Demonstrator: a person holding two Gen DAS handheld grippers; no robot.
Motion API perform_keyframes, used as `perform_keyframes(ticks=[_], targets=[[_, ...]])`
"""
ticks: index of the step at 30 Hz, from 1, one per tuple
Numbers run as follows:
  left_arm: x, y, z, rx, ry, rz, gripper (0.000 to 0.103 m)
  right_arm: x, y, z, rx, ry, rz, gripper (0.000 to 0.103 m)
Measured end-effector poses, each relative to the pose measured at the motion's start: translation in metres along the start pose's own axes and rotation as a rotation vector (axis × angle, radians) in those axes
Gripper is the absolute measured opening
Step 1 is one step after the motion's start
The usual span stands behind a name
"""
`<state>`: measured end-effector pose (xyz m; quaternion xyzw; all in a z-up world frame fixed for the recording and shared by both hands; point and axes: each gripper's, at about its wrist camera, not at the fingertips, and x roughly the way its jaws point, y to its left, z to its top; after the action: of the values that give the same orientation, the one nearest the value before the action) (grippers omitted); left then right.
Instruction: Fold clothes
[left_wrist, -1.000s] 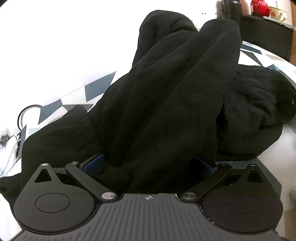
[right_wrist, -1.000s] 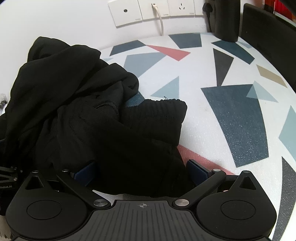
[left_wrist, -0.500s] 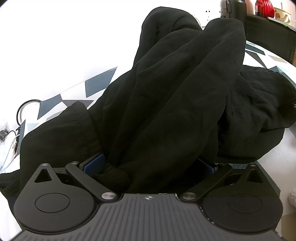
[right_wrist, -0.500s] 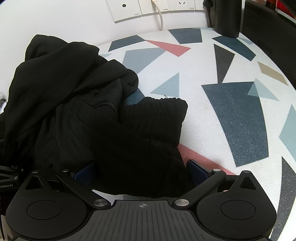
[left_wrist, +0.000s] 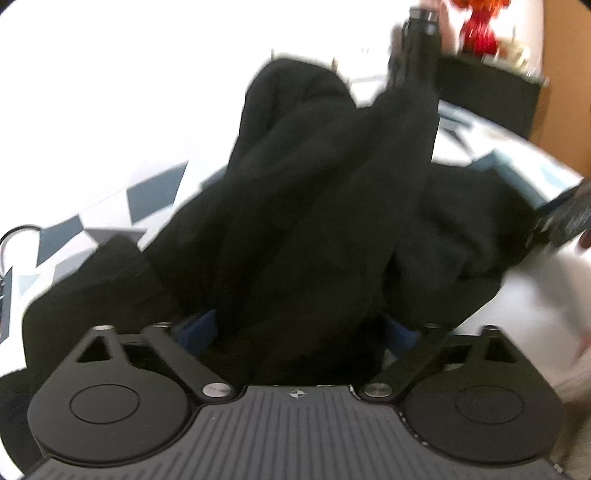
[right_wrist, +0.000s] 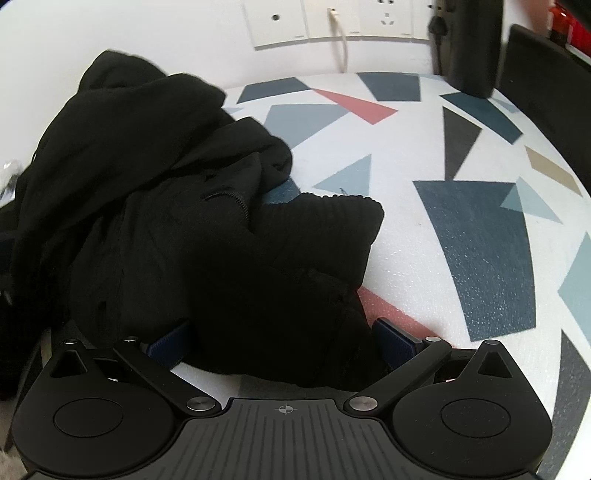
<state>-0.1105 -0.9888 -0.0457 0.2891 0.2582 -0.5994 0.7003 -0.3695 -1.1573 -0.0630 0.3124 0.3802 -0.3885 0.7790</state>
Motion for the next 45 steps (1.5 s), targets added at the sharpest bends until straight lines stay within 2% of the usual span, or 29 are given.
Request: perform_keyframes(ticks=[3, 4, 5, 6, 7, 10, 13, 15, 17, 21, 23, 25, 26, 27, 29, 30, 31, 35, 38, 39, 41, 42, 43, 45], targets=[[-0.011, 0.004, 0.002, -0.007, -0.04, -0.022, 0.058, -0.002, -0.003, 0.003, 0.021, 0.011, 0.013, 0.102], [-0.015, 0.006, 0.003, -0.01, -0.053, -0.029, 0.048, -0.006, -0.004, 0.004, 0.032, -0.005, 0.012, 0.102], [-0.019, 0.007, 0.004, -0.012, -0.066, -0.037, 0.045, -0.01, -0.005, 0.005, 0.042, -0.023, 0.01, 0.102], [-0.022, 0.008, 0.005, -0.015, -0.08, -0.044, 0.037, -0.013, -0.006, 0.006, 0.052, -0.04, 0.009, 0.102], [-0.026, 0.01, 0.005, -0.017, -0.093, -0.051, 0.025, -0.019, -0.005, 0.007, 0.051, -0.065, 0.004, 0.102], [-0.037, 0.014, 0.008, -0.024, -0.133, -0.073, 0.013, -0.035, -0.003, 0.011, 0.024, -0.162, -0.003, 0.102], [-0.05, 0.021, 0.01, -0.042, -0.173, -0.089, 0.01, -0.043, 0.002, 0.016, -0.023, -0.23, 0.0, 0.102], [-0.053, 0.028, 0.018, -0.083, -0.2, -0.082, 0.01, -0.042, 0.009, 0.019, -0.058, -0.243, 0.017, 0.102], [-0.034, 0.019, 0.034, -0.11, -0.214, -0.08, 0.01, -0.036, 0.017, 0.021, -0.1, -0.236, 0.029, 0.102], [-0.028, 0.025, 0.042, -0.148, -0.243, -0.064, 0.008, -0.017, 0.029, 0.027, -0.163, -0.211, 0.015, 0.101], [-0.03, 0.031, 0.046, -0.178, -0.261, -0.059, 0.008, -0.007, 0.031, 0.03, -0.167, -0.185, 0.028, 0.09], [-0.037, 0.039, 0.046, -0.216, -0.286, -0.047, 0.007, 0.0, 0.032, 0.031, -0.17, -0.16, 0.063, 0.065], [-0.04, 0.043, 0.045, -0.234, -0.299, -0.037, 0.007, -0.003, 0.031, 0.03, -0.169, -0.16, 0.076, 0.058], [-0.044, 0.047, 0.045, -0.254, -0.314, -0.024, 0.006, -0.006, 0.03, 0.03, -0.169, -0.161, 0.089, 0.041], [-0.052, 0.057, 0.044, -0.295, -0.343, 0.001, 0.005, -0.012, 0.027, 0.03, -0.168, -0.163, 0.115, 0.028], [-0.057, 0.063, 0.043, -0.321, -0.361, 0.017, 0.002, -0.017, 0.024, 0.03, -0.161, -0.173, 0.105, 0.021], [-0.062, 0.07, 0.043, -0.35, -0.379, 0.033, 0.002, -0.022, 0.021, 0.03, -0.154, -0.185, 0.093, 0.018], [-0.074, 0.091, 0.043, -0.405, -0.403, 0.063, 0.002, -0.039, -0.008, 0.033, -0.057, -0.228, -0.009, 0.016], [-0.071, 0.091, 0.043, -0.383, -0.374, -0.003, 0.002, -0.048, -0.029, 0.034, -0.001, -0.255, -0.085, 0.016], [-0.068, 0.086, 0.043, -0.364, -0.353, -0.037, 0.008, -0.049, -0.034, 0.034, 0.015, -0.256, -0.105, 0.016], [-0.058, 0.071, 0.043, -0.304, -0.291, -0.107, 0.032, -0.05, -0.045, 0.033, 0.049, -0.26, -0.144, 0.019], [-0.051, 0.061, 0.043, -0.271, -0.255, -0.128, 0.055, -0.05, -0.047, 0.032, 0.064, -0.254, -0.169, 0.025], [-0.044, 0.051, 0.042, -0.241, -0.225, -0.146, 0.064, -0.05, -0.047, 0.031, 0.068, -0.248, -0.184, 0.031], [-0.031, 0.034, 0.039, -0.189, -0.177, -0.178, 0.065, -0.055, -0.044, 0.028, 0.07, -0.269, -0.206, 0.041]])
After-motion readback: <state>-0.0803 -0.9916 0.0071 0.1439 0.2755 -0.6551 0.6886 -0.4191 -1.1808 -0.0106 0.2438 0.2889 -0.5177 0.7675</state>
